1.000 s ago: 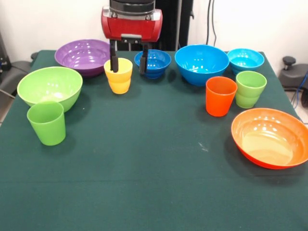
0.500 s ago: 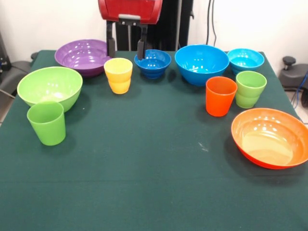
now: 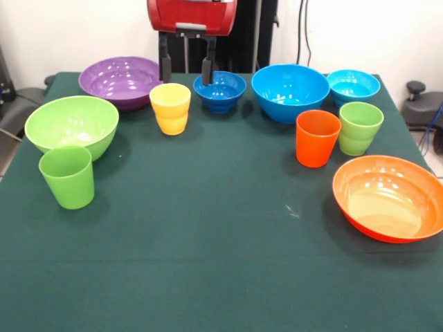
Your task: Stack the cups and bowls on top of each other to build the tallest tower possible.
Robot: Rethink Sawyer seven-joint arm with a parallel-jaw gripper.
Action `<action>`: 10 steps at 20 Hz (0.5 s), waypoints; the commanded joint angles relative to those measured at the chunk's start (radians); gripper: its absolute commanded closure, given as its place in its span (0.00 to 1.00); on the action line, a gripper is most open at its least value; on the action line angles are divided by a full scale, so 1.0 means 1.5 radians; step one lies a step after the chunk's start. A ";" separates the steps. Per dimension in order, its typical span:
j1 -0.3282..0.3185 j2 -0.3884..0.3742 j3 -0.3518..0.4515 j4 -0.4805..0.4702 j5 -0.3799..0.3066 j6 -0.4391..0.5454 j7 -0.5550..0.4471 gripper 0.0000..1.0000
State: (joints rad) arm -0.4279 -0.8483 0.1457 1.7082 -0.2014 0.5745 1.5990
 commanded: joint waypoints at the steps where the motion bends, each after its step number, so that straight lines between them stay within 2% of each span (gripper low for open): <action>1: 0.000 0.046 0.030 0.041 -0.037 0.077 -0.020 0.00; 10: -0.003 0.059 0.029 0.062 -0.039 0.043 -0.010 0.00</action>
State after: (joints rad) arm -0.4283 -0.8198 0.1457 1.7231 -0.2012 0.5745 1.5990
